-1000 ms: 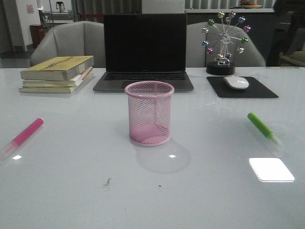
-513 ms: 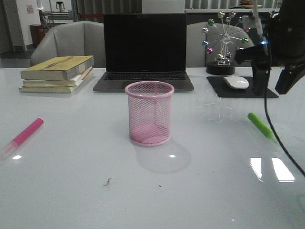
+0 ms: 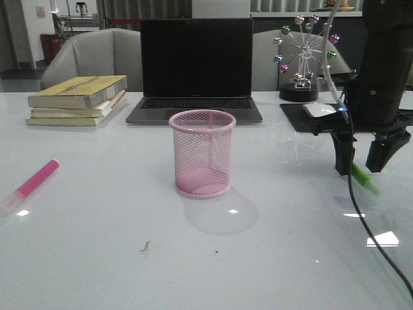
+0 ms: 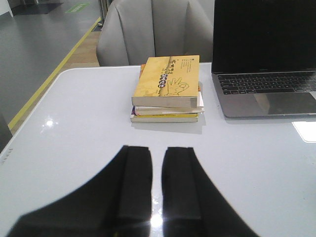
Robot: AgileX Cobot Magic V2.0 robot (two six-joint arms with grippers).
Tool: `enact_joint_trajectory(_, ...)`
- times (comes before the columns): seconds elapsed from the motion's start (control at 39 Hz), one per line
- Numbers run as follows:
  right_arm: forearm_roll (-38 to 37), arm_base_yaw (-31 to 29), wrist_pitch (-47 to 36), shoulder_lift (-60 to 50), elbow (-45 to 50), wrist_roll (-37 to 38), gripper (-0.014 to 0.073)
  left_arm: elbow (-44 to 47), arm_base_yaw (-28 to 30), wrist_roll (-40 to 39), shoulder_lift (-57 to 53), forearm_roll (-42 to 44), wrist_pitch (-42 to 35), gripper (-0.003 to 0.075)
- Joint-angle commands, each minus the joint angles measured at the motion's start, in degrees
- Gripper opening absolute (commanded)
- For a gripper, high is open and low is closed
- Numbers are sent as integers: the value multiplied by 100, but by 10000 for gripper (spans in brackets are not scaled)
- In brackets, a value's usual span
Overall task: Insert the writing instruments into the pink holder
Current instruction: 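Lower the right gripper over the green marker and close on it, then lift the green marker with the right gripper toward the pink holder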
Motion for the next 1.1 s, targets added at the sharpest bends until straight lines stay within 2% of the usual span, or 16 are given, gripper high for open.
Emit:
enact_joint_trajectory(0.0, -80, -17, -44, -239, -184, -63, 427, -210, -14, -49, -32, -47, -468, 127)
enact_joint_trajectory(0.15, -80, -17, -22, -177, -184, -63, 397, -210, -14, -49, -32, -47, -468, 91)
enact_joint_trajectory(0.23, -80, -17, -9, -164, -184, -63, 305, -210, -14, -49, -32, -47, -468, 92)
enact_joint_trajectory(0.41, -80, -17, -20, -152, -184, -63, 12, -210, -14, -49, -32, -47, -468, 92)
enact_joint_trajectory(0.46, -80, -17, -45, -159, -193, -63, 38, -210, -14, -49, -32, -47, -468, 92)
enact_joint_trajectory(0.62, -73, 50, -196, -402, -298, -120, 28, -210, -14, -49, -32, -47, -468, 92)
enact_joint_trajectory(0.9, -78, 393, -1396, -1786, -302, -130, 28, -210, -14, -49, -32, -47, -468, 92)
enact_joint_trajectory(1.08, -78, 902, -2433, -2535, -296, -130, 28, -210, -14, -49, -32, -47, -468, 92)
